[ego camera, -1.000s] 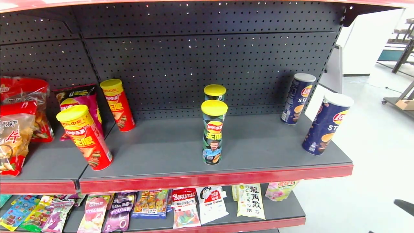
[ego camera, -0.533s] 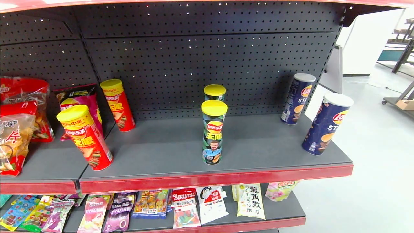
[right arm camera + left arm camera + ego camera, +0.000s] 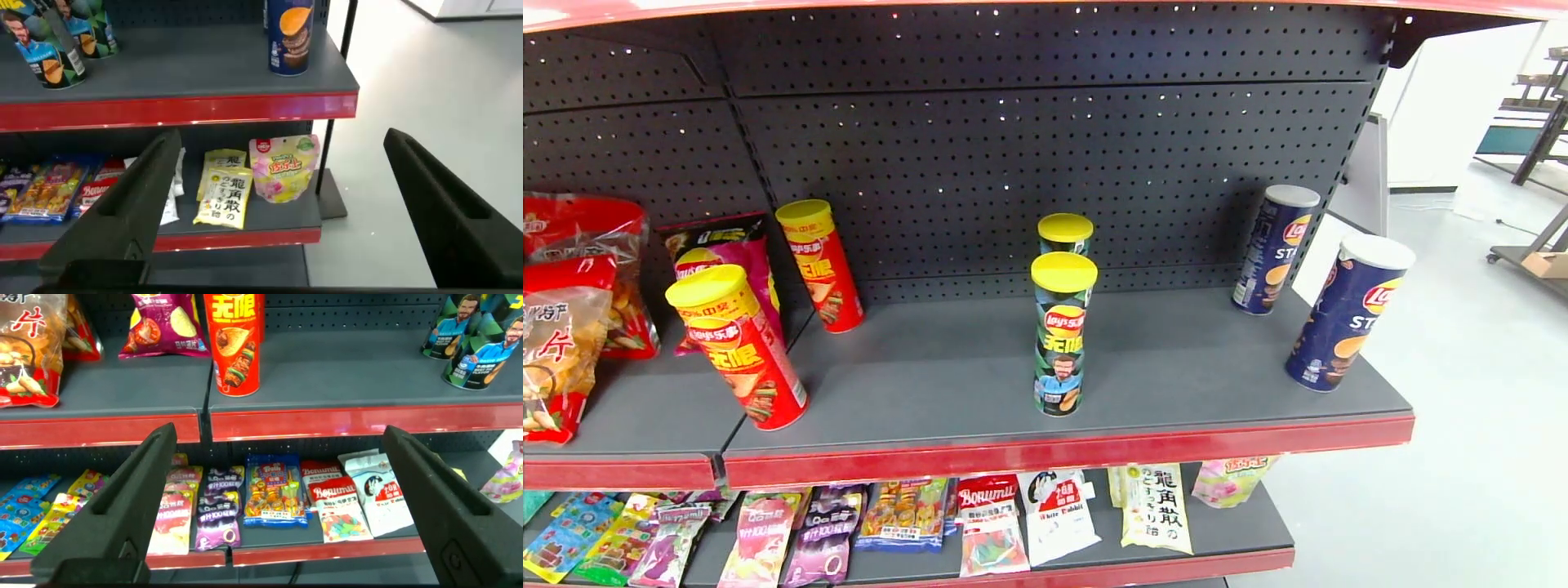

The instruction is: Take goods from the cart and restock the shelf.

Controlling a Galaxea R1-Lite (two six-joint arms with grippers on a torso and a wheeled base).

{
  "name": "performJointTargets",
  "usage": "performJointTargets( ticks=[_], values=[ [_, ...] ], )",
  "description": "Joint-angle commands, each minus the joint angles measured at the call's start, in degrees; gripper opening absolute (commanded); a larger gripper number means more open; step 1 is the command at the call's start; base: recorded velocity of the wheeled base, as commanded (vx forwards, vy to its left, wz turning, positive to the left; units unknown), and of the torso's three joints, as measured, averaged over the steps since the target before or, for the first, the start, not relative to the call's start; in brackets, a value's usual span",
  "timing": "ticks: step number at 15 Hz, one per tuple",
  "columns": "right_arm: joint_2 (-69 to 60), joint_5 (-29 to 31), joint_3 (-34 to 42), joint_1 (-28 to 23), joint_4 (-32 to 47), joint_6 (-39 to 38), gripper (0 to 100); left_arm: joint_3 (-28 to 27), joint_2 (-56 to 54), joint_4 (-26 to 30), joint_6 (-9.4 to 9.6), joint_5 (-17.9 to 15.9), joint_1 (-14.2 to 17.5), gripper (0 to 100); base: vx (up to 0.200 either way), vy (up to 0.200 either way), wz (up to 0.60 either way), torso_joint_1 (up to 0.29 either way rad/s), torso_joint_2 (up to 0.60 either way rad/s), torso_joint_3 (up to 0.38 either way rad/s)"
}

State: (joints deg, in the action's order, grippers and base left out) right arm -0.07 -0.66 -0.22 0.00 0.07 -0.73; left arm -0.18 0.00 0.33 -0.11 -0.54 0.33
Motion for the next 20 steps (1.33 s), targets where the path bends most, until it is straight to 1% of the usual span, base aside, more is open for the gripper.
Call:
performJointTargets(
  ticks=[1,20],
  values=[
    [0.1,0.0,0.1,0.0,0.1,1.1,100,0.0,0.1,0.0,0.02,0.0,0.0,100,0.000,0.000,0.00,0.000,0.00,0.000],
    [0.1,0.4,0.1,0.0,0.1,0.8,100,0.0,0.0,0.0,0.29,-0.2,0.0,100,0.000,0.000,0.00,0.000,0.00,0.000]
  ],
)
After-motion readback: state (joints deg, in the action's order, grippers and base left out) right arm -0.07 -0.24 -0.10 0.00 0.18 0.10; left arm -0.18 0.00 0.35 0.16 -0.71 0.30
